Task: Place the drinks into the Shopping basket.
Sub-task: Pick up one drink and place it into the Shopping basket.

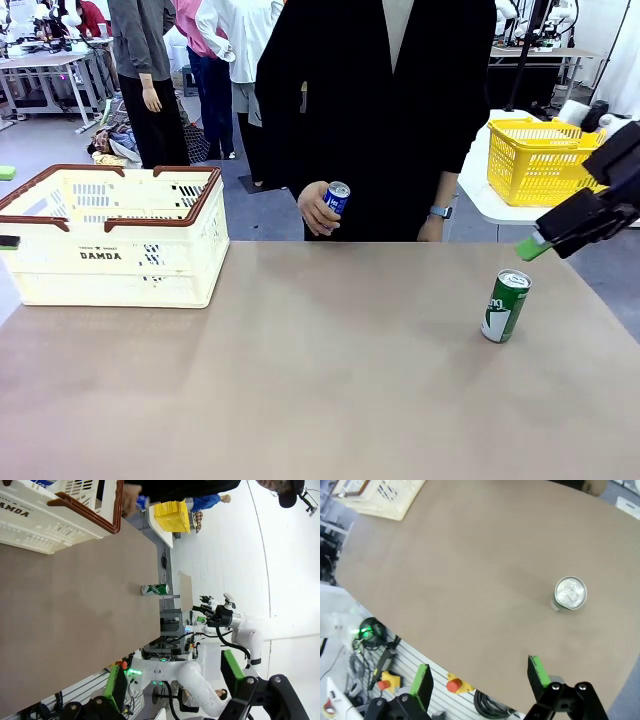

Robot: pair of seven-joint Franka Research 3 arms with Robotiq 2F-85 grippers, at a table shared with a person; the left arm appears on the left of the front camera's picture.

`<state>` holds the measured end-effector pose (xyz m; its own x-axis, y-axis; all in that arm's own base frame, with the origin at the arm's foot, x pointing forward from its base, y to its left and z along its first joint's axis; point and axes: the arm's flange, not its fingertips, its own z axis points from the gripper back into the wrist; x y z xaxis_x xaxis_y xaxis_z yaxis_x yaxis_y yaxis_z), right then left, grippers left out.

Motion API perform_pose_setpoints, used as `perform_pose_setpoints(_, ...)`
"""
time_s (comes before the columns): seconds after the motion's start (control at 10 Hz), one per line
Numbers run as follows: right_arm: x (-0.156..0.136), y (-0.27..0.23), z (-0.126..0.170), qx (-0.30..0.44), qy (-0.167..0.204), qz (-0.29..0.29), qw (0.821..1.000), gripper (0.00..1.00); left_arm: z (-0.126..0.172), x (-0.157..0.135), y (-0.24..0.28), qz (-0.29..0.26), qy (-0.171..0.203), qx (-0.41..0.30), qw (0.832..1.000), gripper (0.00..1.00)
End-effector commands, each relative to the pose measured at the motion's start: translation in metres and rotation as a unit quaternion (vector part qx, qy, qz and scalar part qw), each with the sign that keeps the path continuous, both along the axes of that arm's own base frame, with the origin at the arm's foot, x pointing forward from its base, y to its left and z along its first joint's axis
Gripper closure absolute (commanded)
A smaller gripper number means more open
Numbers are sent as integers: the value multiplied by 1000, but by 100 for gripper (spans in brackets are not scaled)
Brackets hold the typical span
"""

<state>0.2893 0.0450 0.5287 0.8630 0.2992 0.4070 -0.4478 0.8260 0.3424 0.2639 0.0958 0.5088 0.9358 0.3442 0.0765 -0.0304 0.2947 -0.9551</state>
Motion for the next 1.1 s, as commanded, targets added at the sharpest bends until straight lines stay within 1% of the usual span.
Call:
perform_pose_setpoints(0.0, -5, -14, 8, 27, 5, -11, 1000, 0, 1, -1, 1, -2, -10, -9, 1000, 0)
perform_pose_setpoints(0.1, 0, 0, 0, 0, 0, 0, 1000, 0, 1, -1, 1, -2, -10, -9, 1000, 0)
perform_pose_setpoints(0.2, 35, -4, -12, -20, 39, -21, 999, 0, 1, -1, 1, -2, -10, -9, 1000, 0)
perform_pose_setpoints(0.3, 51, -18, -15, 3, 42, -52, 998, 0, 1, -1, 1, -2, -10, -9, 1000, 0)
perform_pose_setpoints(0.4, 67, -30, -20, 5, 53, -89, 995, 0, 1, -1, 1, -2, -10, -9, 1000, 0)
perform_pose_setpoints(0.5, 76, -44, -24, -3, 72, -93, 993, 0, 1, -1, 1, -2, -10, -9, 1000, 0)
perform_pose_setpoints(0.6, 72, -103, -2, 118, 73, -104, 985, 0, 1, -1, 1, -2, -10, -9, 1000, 0)
perform_pose_setpoints(0.7, 62, -159, 15, 160, 83, -136, 974, 0, 1, -1, 1, -2, -10, -9, 1000, 0)
perform_pose_setpoints(0.8, 51, -207, 23, 174, 96, -178, 964, 0, 1, -1, 1, -2, -10, -9, 1000, 0)
perform_pose_setpoints(0.9, 43, -246, 20, 196, 112, -216, 950, 0, 1, -1, 1, -2, -10, -9, 1000, 0)
perform_pose_setpoints(1.0, 40, -271, 8, 221, 130, -227, 940, 0, 1, -1, 1, -2, -10, -9, 1000, 0)
